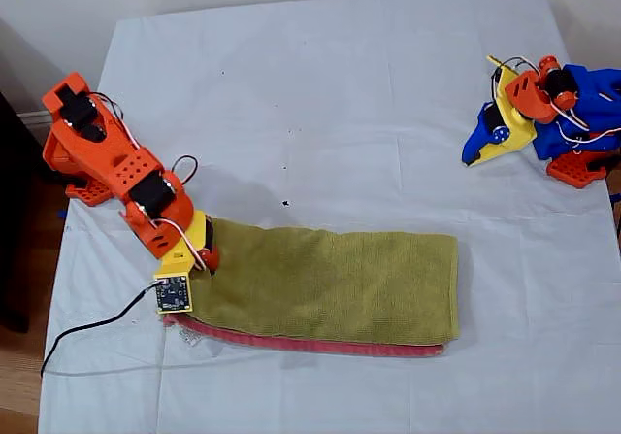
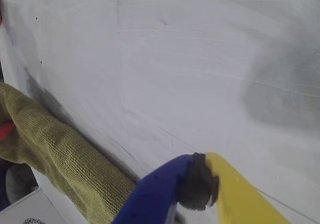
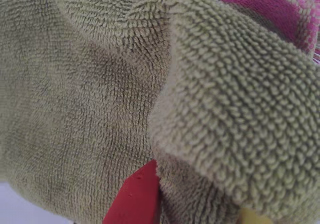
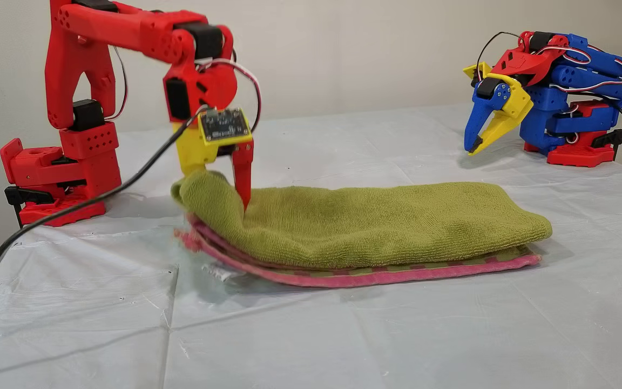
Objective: Fold the towel.
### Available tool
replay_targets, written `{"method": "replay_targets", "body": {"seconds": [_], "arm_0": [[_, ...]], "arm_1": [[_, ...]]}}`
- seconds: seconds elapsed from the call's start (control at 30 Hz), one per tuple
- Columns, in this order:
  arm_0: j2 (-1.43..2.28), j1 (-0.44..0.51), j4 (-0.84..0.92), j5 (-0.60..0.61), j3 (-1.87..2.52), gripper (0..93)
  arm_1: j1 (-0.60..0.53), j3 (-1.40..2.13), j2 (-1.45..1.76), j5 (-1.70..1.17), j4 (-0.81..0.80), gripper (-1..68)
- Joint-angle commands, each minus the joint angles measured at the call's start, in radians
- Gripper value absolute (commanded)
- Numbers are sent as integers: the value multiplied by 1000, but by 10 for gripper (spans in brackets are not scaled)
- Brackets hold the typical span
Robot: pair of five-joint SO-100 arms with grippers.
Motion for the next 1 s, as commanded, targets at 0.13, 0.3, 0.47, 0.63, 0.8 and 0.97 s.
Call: {"method": "replay_targets", "body": {"seconds": [0.13, 0.3, 0.47, 0.63, 0.8, 0.97], "arm_0": [[60, -84, 71, 140, -259, 2], [67, -123, 80, 232, -360, 2], [-34, -161, 331, 247, -678, 2], [97, -209, 347, 262, -609, 2], [218, -247, 344, 259, -483, 2], [241, -293, 253, 411, -477, 2]], "arm_1": [[3, 101, 213, 0, 3, 1], [3, 101, 213, 0, 3, 1], [3, 101, 213, 0, 3, 1], [3, 101, 213, 0, 3, 1], [3, 101, 213, 0, 3, 1], [3, 101, 213, 0, 3, 1]]}}
